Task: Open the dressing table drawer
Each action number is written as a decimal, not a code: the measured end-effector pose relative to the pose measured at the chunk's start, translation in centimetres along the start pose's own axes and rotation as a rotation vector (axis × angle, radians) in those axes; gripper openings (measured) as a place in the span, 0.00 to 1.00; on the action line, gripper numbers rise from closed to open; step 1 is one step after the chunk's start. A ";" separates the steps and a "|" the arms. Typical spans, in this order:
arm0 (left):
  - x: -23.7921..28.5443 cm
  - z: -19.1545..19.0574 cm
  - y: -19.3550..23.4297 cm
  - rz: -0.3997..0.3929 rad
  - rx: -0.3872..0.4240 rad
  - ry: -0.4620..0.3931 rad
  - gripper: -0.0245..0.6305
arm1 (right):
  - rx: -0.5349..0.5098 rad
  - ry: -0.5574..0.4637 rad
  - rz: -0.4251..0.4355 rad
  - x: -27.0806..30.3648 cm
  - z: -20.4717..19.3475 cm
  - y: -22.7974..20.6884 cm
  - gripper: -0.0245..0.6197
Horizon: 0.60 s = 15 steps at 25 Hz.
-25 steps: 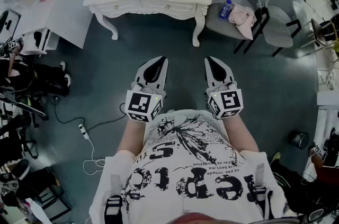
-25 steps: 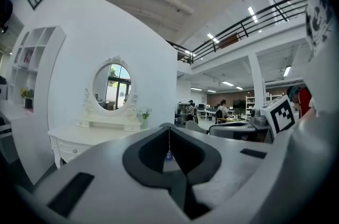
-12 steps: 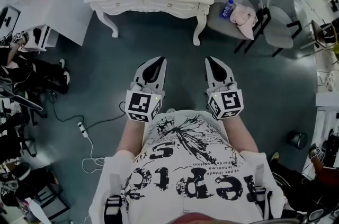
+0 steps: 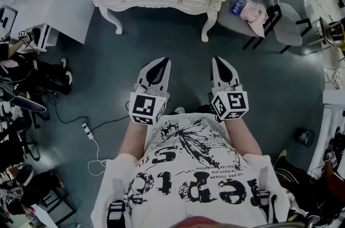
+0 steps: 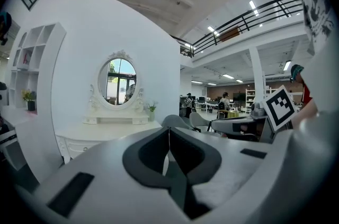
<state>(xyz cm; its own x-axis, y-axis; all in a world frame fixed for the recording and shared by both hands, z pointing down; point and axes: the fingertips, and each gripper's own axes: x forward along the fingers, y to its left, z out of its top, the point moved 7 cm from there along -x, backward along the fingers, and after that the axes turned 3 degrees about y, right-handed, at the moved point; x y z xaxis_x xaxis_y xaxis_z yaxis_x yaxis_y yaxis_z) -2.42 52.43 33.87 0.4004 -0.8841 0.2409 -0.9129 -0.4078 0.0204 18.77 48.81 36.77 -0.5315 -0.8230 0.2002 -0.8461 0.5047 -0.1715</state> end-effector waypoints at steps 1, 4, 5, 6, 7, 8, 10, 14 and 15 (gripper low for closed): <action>0.1 -0.1 0.4 -0.001 -0.001 0.002 0.07 | 0.007 0.010 -0.005 0.4 -0.2 0.2 0.07; 0.8 -0.7 1.6 0.005 -0.026 0.010 0.07 | -0.007 0.030 0.001 1.8 -0.5 0.4 0.07; 1.3 -0.9 1.9 0.009 -0.034 0.015 0.07 | -0.016 0.035 0.006 2.4 -0.5 0.2 0.07; 1.8 -1.2 2.3 0.015 -0.041 0.022 0.07 | -0.022 0.042 0.010 3.0 -0.6 -0.1 0.07; 2.4 -1.3 2.7 0.022 -0.046 0.029 0.07 | -0.025 0.049 0.014 3.8 -0.6 -0.6 0.07; 3.2 -1.4 3.0 0.032 -0.050 0.035 0.07 | -0.025 0.057 0.018 4.6 -0.7 -1.2 0.07; 4.9 -1.4 3.7 0.052 -0.054 0.041 0.07 | -0.024 0.072 0.025 6.5 -0.8 -2.5 0.07; 8.7 -0.4 5.0 0.096 -0.038 0.051 0.07 | -0.027 0.087 0.061 11.4 -0.1 -5.4 0.07; 9.9 0.1 5.4 0.109 -0.033 0.051 0.07 | -0.032 0.086 0.077 12.7 0.5 -6.1 0.07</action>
<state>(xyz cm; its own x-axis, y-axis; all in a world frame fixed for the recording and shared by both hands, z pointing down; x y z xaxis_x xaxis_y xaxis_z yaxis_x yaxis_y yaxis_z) -3.41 41.49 36.27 0.2950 -0.9096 0.2925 -0.9531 -0.3016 0.0234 17.21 35.14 39.86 -0.5954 -0.7566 0.2704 -0.8027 0.5749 -0.1588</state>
